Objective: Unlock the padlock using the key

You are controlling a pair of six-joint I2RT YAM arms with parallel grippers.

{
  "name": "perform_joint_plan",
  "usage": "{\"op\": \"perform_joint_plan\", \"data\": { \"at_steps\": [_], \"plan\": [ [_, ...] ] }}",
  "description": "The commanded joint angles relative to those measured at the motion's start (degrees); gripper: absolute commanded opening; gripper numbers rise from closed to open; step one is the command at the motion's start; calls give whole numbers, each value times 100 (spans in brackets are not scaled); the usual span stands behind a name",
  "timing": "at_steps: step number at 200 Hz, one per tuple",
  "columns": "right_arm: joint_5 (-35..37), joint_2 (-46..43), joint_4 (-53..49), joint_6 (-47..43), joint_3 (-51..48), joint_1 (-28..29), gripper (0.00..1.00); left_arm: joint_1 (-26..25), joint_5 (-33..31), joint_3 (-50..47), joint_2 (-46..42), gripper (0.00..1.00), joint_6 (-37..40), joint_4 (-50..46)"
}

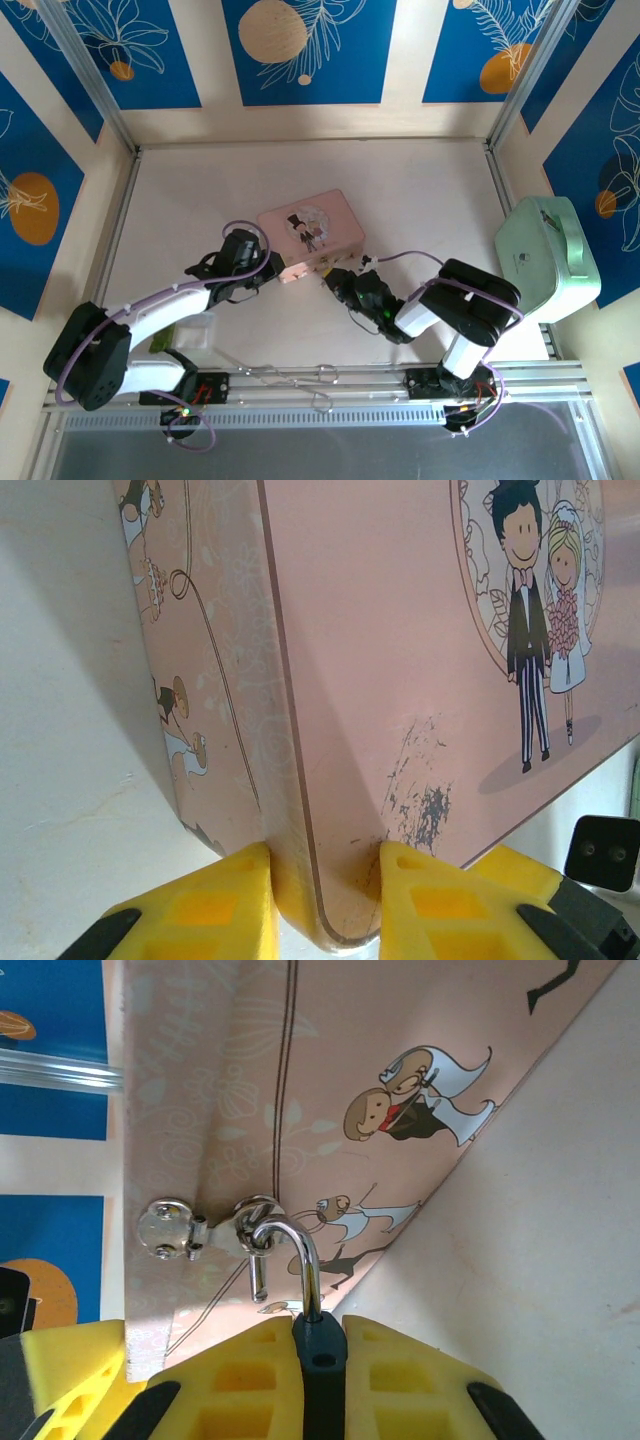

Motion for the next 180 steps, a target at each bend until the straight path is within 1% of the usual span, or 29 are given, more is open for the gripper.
{"op": "perform_joint_plan", "data": {
  "at_steps": [1,30,54,80,95,106,118,136,162,180],
  "plan": [
    [733,42,131,174,-49,-28,0,105,-135,-79,164,25,195,-595],
    [1061,-124,-198,208,105,76,0,107,-39,-92,196,24,202,-574],
    [1442,-396,-955,393,306,134,0,98,17,-190,179,22,132,-474],
    [1831,-616,-1522,393,501,240,0,98,49,-322,143,21,88,-386],
    [2049,-664,-2006,462,699,321,0,95,92,-384,167,21,98,-328],
    [2203,-640,-2140,525,754,376,0,100,118,-412,191,20,96,-301],
    [2283,-558,-2065,565,755,402,0,97,130,-422,205,20,95,-301],
    [2228,-355,-1613,460,688,406,0,97,148,-431,199,19,109,-292],
    [1589,5,-701,261,601,128,0,102,149,-413,198,19,122,-298],
    [1370,141,-303,205,562,-5,0,95,150,-414,210,18,133,-297]
  ]
}}
